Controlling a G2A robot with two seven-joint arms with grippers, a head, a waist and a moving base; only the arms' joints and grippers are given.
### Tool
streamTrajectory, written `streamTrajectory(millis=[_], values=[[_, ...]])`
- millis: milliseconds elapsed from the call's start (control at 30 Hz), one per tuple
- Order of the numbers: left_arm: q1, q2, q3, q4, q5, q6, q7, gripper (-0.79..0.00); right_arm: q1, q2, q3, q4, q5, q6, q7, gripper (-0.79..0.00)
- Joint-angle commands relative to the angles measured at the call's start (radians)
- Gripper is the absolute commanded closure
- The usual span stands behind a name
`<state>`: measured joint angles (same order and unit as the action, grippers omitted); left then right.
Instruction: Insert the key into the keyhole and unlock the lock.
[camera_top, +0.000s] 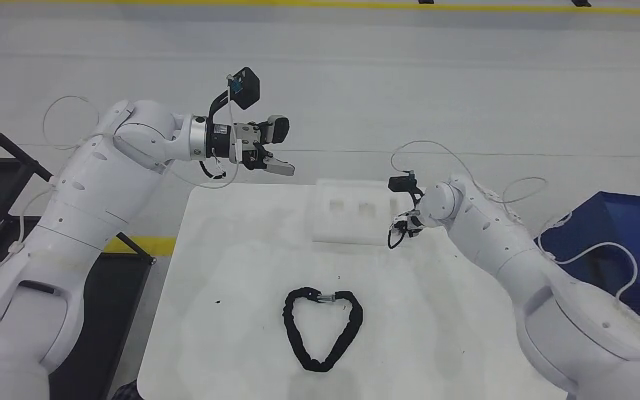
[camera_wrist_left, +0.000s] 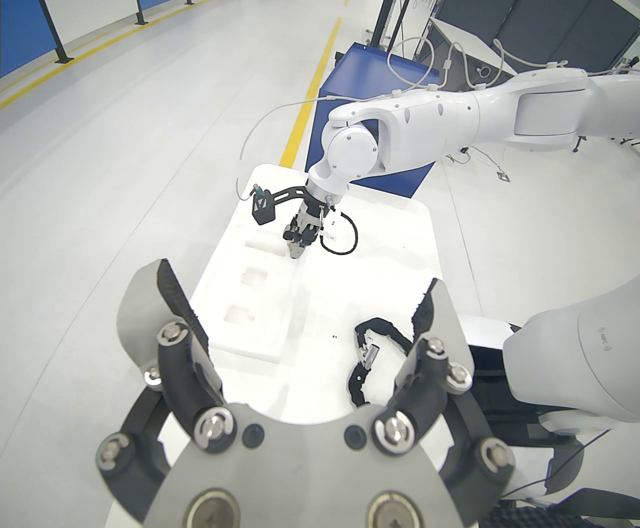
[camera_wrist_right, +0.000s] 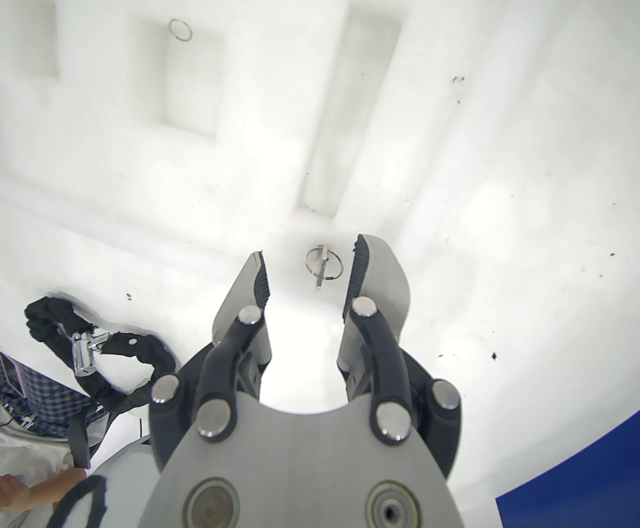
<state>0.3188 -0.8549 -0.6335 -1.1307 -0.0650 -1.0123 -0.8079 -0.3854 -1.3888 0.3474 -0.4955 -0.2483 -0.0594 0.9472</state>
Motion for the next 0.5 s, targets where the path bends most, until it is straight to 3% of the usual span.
streamTrajectory(millis=[0,167,333,467], values=[[0.0,0.0,0.0,0.0,0.0,0.0,0.0,-0.785,0.0,-0.008,0.001,0.017,-0.005,-0.003,-0.004,-0.283],[0.0,0.0,0.0,0.0,0.0,0.0,0.0,-0.785,0.002,-0.027,0.005,0.054,-0.02,-0.002,-0.011,-0.188],[0.0,0.0,0.0,0.0,0.0,0.0,0.0,-0.785,0.005,-0.043,0.008,0.081,-0.035,-0.004,-0.017,-0.031],[0.0,0.0,0.0,0.0,0.0,0.0,0.0,-0.785,0.008,-0.054,0.015,0.099,-0.042,-0.012,-0.025,0.0]])
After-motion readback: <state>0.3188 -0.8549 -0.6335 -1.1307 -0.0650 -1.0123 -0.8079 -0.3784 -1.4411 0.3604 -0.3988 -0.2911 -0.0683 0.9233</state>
